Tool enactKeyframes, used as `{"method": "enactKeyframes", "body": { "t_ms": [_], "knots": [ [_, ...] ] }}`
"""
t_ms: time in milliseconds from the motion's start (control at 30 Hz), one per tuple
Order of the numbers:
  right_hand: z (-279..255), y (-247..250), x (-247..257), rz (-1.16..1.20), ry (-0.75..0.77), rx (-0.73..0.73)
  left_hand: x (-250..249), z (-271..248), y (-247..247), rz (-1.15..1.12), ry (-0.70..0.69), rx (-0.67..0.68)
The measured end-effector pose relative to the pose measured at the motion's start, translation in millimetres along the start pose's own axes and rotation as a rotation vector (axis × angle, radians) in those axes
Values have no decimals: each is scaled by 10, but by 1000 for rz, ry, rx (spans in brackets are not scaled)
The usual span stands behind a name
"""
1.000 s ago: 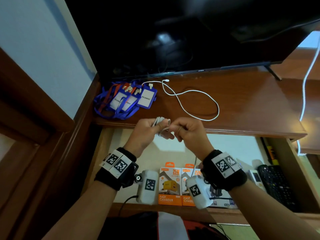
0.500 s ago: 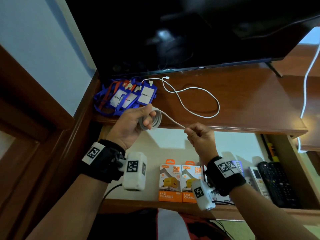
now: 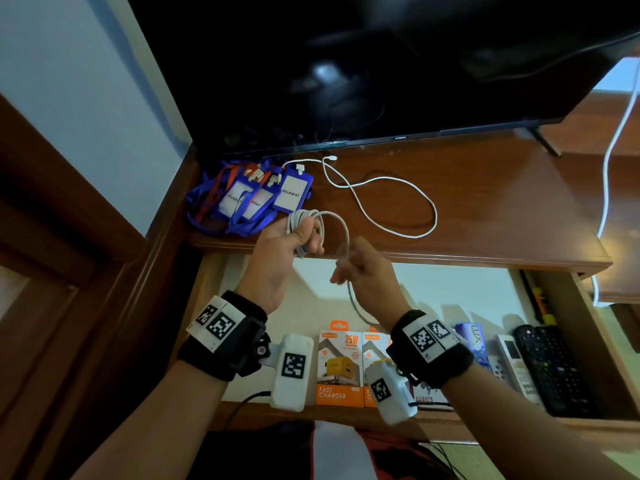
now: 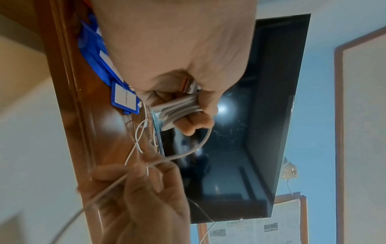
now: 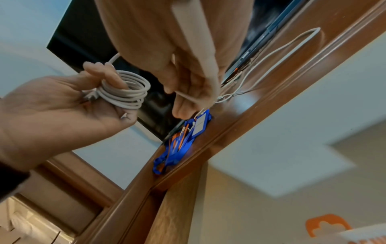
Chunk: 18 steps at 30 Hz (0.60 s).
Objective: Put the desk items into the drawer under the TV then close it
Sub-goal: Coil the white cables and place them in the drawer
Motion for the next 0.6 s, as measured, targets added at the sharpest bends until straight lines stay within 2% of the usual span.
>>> {"method": "enactKeyframes", "body": {
  "t_ms": [100, 167, 300, 367, 500, 600],
  "knots": [
    [38, 72, 95, -16, 48, -111, 57, -13, -4, -45, 26, 0],
    [40, 124, 163, 90, 62, -139, 75, -28, -3, -90, 37, 1],
    [-24, 139, 237, 506, -12, -43, 102, -72, 9, -274, 92, 17],
    [-35, 102, 234, 605, -60, 11, 110, -103, -5, -447, 133, 33],
    [-68, -60, 275, 470, -136, 122, 96, -148, -90, -589, 175, 88],
    [-98, -122, 330, 394, -131, 127, 80, -130, -103, -584, 211, 61]
  ]
}}
Point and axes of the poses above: each hand's wrist, its own z-axis towards the middle knuckle, its own y-axis out of the back of the hand, x = y × z, the point moved 5 cm from there along z, towards the middle knuckle, and after that the axes turned 4 degrees about -y, right-handed, at the moved point
